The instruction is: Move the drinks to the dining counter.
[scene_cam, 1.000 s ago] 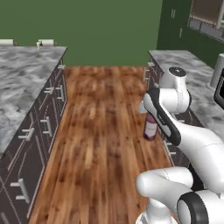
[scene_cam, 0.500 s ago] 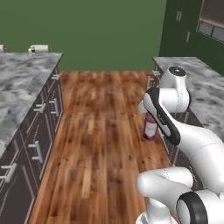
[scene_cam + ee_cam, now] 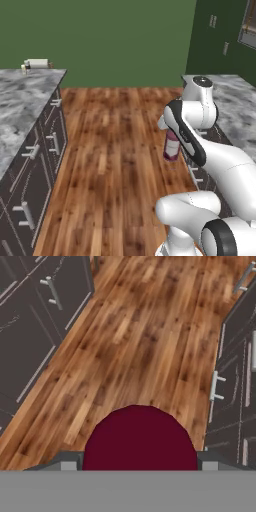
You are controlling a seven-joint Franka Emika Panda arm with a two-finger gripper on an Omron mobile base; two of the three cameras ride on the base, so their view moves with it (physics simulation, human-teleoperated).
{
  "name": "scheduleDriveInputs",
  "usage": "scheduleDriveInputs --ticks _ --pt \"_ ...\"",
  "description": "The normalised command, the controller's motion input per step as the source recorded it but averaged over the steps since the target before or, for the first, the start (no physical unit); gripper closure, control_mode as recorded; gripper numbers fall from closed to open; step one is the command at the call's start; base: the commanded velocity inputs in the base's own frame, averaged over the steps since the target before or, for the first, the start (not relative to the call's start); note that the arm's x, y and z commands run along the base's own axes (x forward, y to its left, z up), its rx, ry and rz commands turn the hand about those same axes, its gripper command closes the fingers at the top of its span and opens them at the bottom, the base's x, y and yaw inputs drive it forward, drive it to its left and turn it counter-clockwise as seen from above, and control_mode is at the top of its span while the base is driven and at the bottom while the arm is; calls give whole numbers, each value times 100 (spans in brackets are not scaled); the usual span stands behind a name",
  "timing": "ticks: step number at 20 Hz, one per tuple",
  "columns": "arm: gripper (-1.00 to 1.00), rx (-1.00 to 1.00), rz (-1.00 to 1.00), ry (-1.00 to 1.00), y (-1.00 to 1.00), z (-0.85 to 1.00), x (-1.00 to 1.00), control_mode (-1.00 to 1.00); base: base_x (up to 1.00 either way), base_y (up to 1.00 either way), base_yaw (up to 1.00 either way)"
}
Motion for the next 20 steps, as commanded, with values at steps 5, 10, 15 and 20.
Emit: scheduleDriveInputs --ticks 5,10,15,20 --pt "100 0 0 0 0 0 0 100 100 -23 0" --pt "100 0 0 0 0 0 0 100 100 -12 0" --pt "100 0 0 0 0 0 0 100 100 -17 2" --pt "100 0 0 0 0 0 0 100 100 -4 8"
